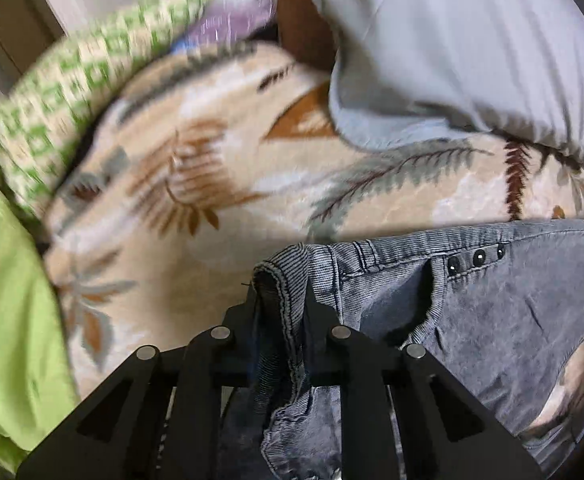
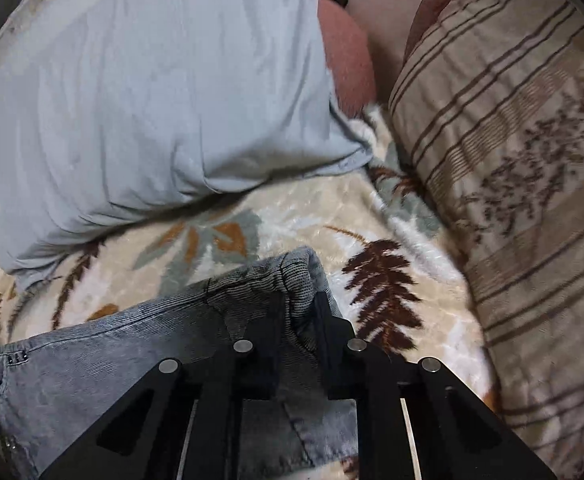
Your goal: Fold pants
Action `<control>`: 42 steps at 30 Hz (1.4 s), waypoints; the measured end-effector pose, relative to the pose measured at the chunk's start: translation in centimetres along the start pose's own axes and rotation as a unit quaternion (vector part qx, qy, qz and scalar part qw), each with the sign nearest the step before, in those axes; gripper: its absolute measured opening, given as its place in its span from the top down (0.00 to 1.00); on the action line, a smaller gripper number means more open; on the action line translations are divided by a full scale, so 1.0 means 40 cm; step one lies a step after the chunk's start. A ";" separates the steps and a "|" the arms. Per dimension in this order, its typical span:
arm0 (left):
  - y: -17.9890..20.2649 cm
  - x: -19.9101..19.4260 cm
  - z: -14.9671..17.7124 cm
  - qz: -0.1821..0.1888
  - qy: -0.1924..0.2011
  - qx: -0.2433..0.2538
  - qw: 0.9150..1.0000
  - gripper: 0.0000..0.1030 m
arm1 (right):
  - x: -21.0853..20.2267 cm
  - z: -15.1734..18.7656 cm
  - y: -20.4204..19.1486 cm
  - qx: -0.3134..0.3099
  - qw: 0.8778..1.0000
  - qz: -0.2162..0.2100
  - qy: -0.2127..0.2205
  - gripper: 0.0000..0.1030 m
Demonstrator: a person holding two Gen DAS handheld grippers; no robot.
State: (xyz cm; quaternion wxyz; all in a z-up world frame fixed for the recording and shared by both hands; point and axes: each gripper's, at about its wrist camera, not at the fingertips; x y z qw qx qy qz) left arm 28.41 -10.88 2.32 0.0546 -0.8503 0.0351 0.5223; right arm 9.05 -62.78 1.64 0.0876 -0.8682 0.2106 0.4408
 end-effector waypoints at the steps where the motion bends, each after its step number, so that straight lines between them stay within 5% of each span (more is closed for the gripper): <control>1: -0.006 -0.022 -0.001 0.000 0.007 -0.001 1.000 0.86 | -0.023 0.003 0.004 0.001 1.000 -0.002 0.007 0.87; 8: -0.028 -0.176 0.058 -0.015 0.070 0.004 0.997 0.86 | -0.179 0.061 0.037 0.010 0.999 -0.015 0.046 0.87; 20: -0.099 -0.395 0.296 0.008 0.144 0.005 0.989 0.85 | -0.450 0.344 0.128 0.044 0.992 -0.048 0.107 0.87; 31: -0.198 -0.370 0.517 0.032 0.086 -0.007 0.996 0.85 | -0.519 0.640 0.162 0.090 0.989 -0.074 0.093 0.87; 42: -0.249 -0.230 0.621 0.002 -0.012 -0.031 0.999 0.85 | -0.461 0.784 0.159 0.109 0.993 -0.046 0.018 0.82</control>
Point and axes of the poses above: each gripper's, at about its wrist camera, not at the fingertips, and x roughly the way its jaws point, y to its right, z to its underside, and after that the axes turned 11 degrees about -x, right-handed
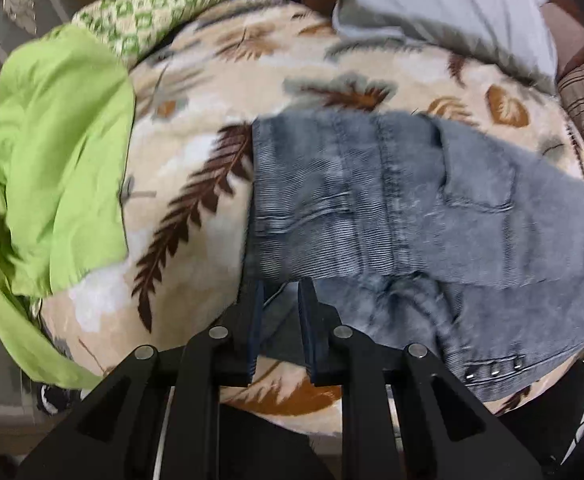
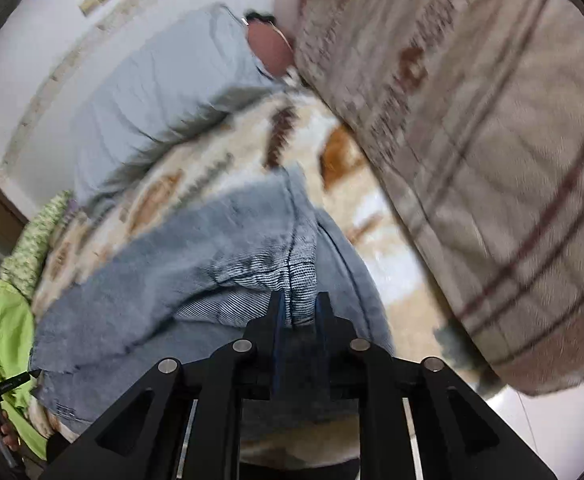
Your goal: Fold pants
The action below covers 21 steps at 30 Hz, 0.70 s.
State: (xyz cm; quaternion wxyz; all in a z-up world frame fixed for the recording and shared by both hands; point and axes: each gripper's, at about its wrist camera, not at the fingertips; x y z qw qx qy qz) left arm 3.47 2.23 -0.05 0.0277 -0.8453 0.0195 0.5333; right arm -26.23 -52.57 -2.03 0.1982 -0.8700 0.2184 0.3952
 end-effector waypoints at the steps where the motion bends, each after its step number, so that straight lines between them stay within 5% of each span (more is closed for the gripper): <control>1: -0.015 0.002 0.002 0.002 -0.006 -0.009 1.000 0.85 | -0.006 0.002 0.003 0.003 1.000 0.005 0.000 0.82; 4: -0.069 -0.018 0.004 0.034 -0.025 -0.042 0.998 0.83 | -0.067 0.007 -0.002 0.010 1.000 0.020 0.014 0.79; 5: -0.087 -0.031 0.005 0.054 -0.035 -0.055 0.996 0.76 | -0.093 0.006 -0.013 0.005 1.000 0.017 0.024 0.76; 8: -0.114 -0.063 -0.003 0.135 -0.053 -0.099 0.984 0.39 | -0.136 -0.008 -0.072 -0.018 0.999 -0.009 0.038 0.47; 9: -0.110 -0.071 -0.009 0.153 -0.053 -0.109 0.981 0.36 | -0.137 -0.015 -0.106 -0.030 0.998 -0.024 0.039 0.39; 14: -0.029 -0.046 -0.033 0.204 -0.086 -0.110 0.969 0.31 | -0.047 -0.016 -0.293 -0.050 0.987 -0.153 -0.009 0.37; 21: 0.018 0.060 -0.021 0.237 -0.155 -0.142 0.948 0.31 | 0.143 0.052 -0.484 -0.029 0.958 -0.259 -0.119 0.37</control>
Point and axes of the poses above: each gripper's, at about its wrist camera, not at the fingertips, and x roughly the way its jaws point, y to its right, z to its underside, and after that the axes turned 11 degrees about -x, right-handed
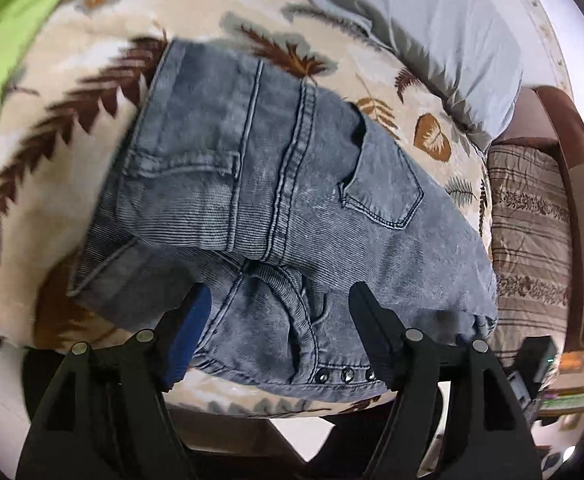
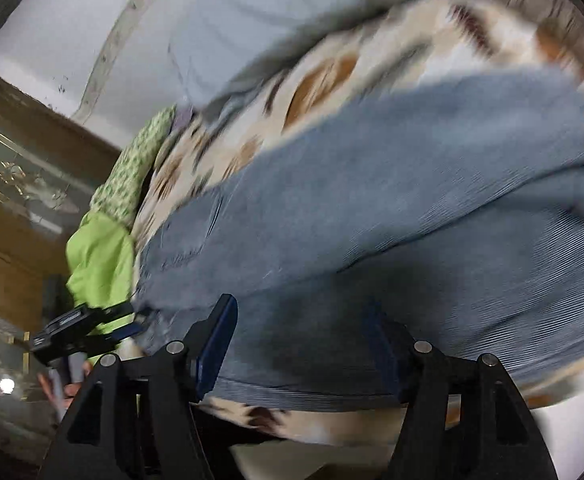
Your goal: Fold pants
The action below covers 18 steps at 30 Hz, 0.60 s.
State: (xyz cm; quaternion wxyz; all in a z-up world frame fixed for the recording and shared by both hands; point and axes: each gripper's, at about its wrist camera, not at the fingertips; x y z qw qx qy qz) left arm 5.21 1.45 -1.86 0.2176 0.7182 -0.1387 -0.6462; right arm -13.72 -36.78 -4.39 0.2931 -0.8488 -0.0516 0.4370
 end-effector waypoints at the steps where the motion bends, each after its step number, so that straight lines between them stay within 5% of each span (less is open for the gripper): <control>1: -0.007 0.007 -0.005 0.006 -0.004 -0.009 1.000 0.31 | 0.027 0.000 -0.003 0.007 1.000 -0.010 -0.008 0.37; 11: -0.007 0.062 -0.060 0.002 -0.003 -0.046 0.999 0.31 | 0.133 -0.026 0.036 0.100 0.991 -0.080 0.038 0.35; 12: 0.000 0.067 -0.065 -0.001 0.000 -0.046 0.999 0.31 | 0.138 -0.033 0.035 0.102 0.990 -0.080 0.046 0.40; 13: 0.002 0.068 -0.068 -0.003 0.004 -0.047 0.999 0.33 | 0.142 -0.040 0.035 0.102 0.991 -0.076 0.049 0.56; 15: 0.008 0.066 -0.074 -0.010 0.012 -0.049 0.999 0.71 | 0.147 -0.050 0.032 0.097 0.993 -0.058 0.045 0.97; 18: 0.005 0.047 -0.077 -0.006 0.015 -0.047 0.999 0.86 | 0.129 -0.052 0.022 0.092 0.992 -0.065 0.058 0.97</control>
Point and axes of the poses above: each gripper's, at about its wrist camera, not at the fingertips, and x roughly the way its jaws point, y to its right, z to its underside, and after that the axes turned 11 degrees about -x, right-handed
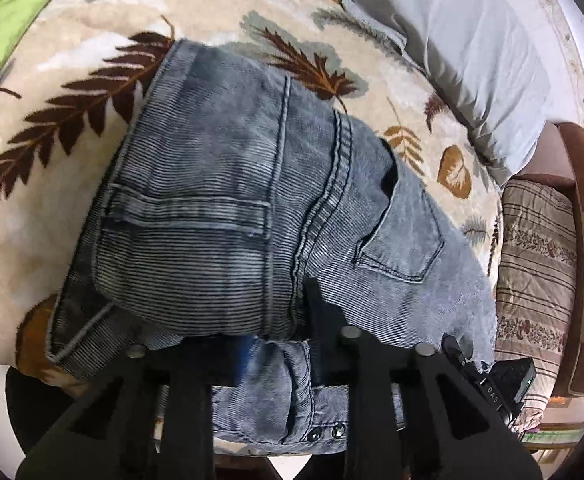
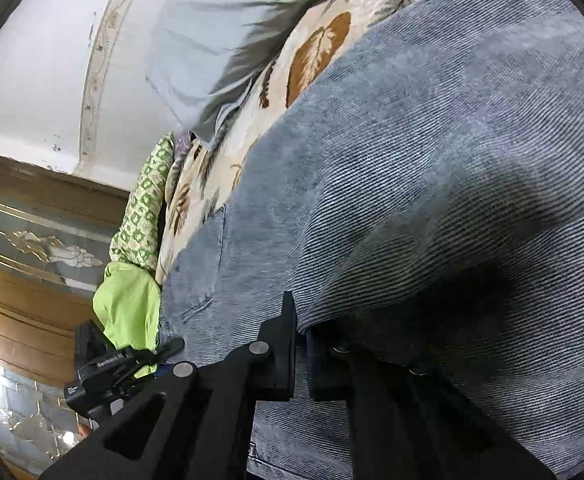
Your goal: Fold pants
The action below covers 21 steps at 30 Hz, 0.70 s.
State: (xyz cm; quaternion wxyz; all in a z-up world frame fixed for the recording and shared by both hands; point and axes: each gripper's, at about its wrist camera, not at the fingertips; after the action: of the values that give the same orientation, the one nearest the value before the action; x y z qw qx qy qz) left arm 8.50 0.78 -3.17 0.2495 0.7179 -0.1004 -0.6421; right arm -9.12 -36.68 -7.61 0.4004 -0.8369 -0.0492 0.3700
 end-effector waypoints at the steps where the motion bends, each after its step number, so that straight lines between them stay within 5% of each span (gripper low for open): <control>1: -0.002 -0.013 0.004 0.006 0.004 0.001 1.000 0.87 | -0.012 0.001 -0.011 -0.008 1.000 -0.007 0.003 0.97; 10: -0.038 -0.153 0.122 0.021 0.035 0.045 0.998 0.90 | -0.167 0.085 -0.126 -0.102 0.994 -0.042 -0.016 0.97; 17: -0.115 -0.074 0.170 -0.026 0.010 0.043 0.999 0.89 | -0.120 0.169 -0.026 -0.046 0.994 -0.036 -0.087 0.96; 21: -0.116 -0.054 0.165 -0.032 0.008 0.041 0.999 0.89 | -0.140 0.154 0.014 -0.033 0.997 -0.005 -0.074 0.81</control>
State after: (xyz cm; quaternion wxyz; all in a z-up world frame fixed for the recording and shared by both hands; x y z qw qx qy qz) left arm 0.92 4.21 -3.90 0.2000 0.7352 -0.1022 -0.6395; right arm -17.34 -35.26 -7.24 0.3697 -0.8196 -0.0951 0.4273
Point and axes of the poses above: each gripper's, at about its wrist camera, not at the fingertips, and x roughly the way its jaws point, y to its right, z to its underside, and after that the axes turned 11 degrees about -x, right-handed
